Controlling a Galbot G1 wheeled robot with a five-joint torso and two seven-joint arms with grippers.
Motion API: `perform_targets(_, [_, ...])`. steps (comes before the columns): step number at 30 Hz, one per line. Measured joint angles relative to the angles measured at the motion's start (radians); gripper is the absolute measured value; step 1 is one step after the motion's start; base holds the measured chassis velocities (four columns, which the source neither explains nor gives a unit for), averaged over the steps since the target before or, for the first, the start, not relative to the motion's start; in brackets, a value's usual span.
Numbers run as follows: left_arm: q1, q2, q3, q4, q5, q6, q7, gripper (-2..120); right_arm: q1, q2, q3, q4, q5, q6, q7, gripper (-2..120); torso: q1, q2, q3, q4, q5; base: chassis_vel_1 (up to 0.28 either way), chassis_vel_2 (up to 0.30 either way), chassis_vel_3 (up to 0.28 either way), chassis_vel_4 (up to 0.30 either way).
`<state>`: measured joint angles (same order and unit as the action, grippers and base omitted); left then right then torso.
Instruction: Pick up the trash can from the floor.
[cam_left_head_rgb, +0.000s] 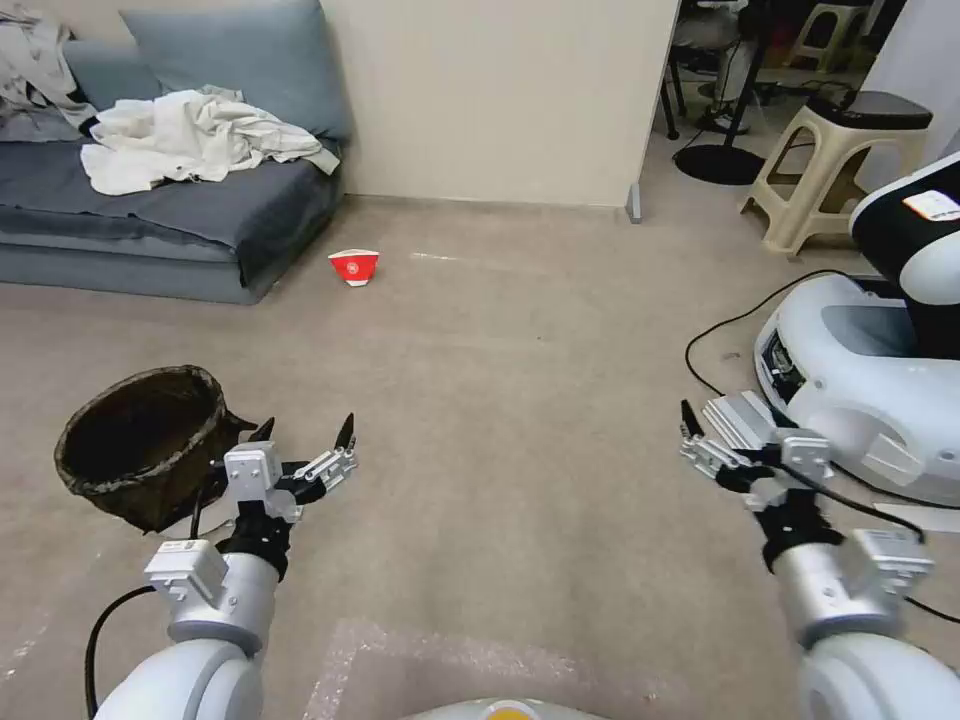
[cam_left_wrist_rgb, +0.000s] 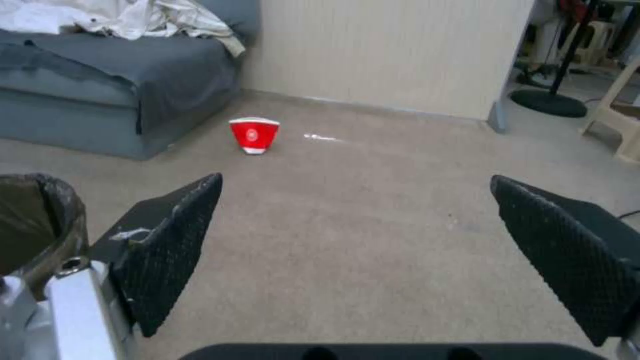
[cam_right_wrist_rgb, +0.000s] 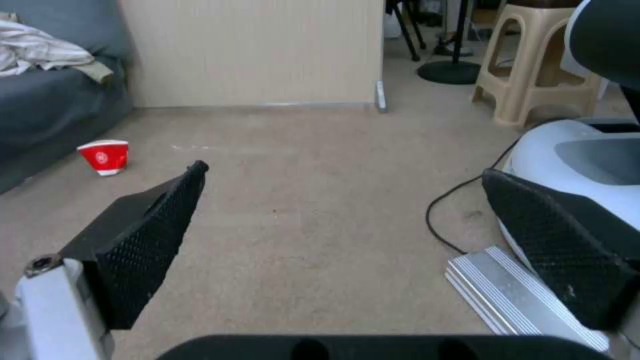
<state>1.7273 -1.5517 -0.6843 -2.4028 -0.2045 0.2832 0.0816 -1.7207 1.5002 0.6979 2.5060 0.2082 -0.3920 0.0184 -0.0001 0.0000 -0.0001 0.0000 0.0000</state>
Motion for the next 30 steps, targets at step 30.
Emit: perform_targets(30, [0.009, -0.016, -0.022, 0.003, 0.012, -0.013, -0.02, 100, 0.034, -0.041, -0.01, -0.117, 0.08, 0.191, -0.056, 100, 0.0, 0.0, 0.0, -0.0001, 0.0, 0.041, 0.039, 0.038, 0.037])
